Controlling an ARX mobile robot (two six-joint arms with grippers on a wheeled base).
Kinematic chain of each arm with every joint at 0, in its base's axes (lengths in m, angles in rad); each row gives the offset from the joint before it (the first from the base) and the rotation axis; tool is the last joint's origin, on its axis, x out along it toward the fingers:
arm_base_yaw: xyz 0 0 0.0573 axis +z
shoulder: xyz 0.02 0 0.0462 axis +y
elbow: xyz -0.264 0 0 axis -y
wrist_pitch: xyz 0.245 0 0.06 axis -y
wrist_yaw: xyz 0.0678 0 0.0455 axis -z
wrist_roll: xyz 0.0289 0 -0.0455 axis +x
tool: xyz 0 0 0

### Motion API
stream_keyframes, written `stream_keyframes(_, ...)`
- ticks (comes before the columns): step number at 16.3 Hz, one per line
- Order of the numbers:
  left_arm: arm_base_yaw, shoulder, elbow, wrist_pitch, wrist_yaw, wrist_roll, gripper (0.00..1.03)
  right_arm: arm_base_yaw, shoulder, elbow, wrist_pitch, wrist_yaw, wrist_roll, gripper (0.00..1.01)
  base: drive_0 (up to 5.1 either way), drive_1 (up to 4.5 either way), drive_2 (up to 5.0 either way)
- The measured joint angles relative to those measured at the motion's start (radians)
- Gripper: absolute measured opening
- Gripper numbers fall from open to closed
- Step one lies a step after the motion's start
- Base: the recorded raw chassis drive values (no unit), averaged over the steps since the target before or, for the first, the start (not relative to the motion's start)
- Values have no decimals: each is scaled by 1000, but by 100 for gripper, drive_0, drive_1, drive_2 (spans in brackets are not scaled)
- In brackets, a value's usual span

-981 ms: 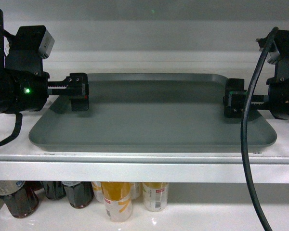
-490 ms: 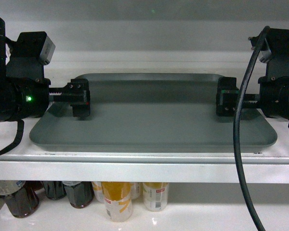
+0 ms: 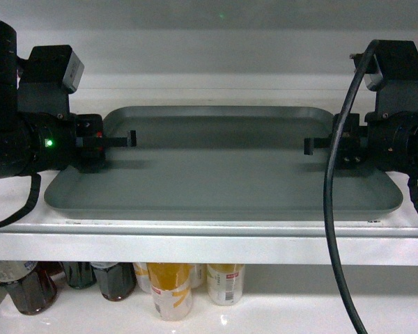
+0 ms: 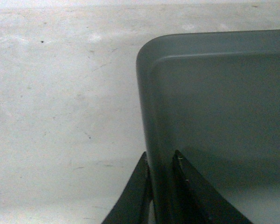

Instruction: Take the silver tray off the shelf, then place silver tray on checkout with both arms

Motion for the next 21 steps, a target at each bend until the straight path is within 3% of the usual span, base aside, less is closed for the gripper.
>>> stream_keyframes(1,5,0,-1,0,-2,-7,8,0,0,-3,5,13,-3,23,0,0,0)
stream_keyframes(2,5,0,-1,1,-3,-42,3,0,3,-9,17,28,-9,11,0,0,0)
stream_keyframes(3,5,-1,-1,0,-3,-57,3,0,3,-11,25,33,3,2,0,0,0)
stream_keyframes(5,3,-6,-6,7,-5,-59,3,1,3,-16,31,41,19,3,0,0,0)
stream_keyframes(9,-31,-106,-57,-12,-23,-6,3,-4,-84,-90,-11,56,70,3,0,0,0)
stream_keyframes(11,-36,-185,-60,-42,-22,1,3,-16,-165,-119,-42,43,103,3,0,0,0)
stream_keyframes(15,-42,-314,-71,-136,-14,-7,3,-33,-360,-144,-142,23,98,3,0,0,0)
stream_keyframes(21,-49,-354,-71,-266,-11,-34,3,-18,-436,-109,-350,30,52,3,0,0,0)
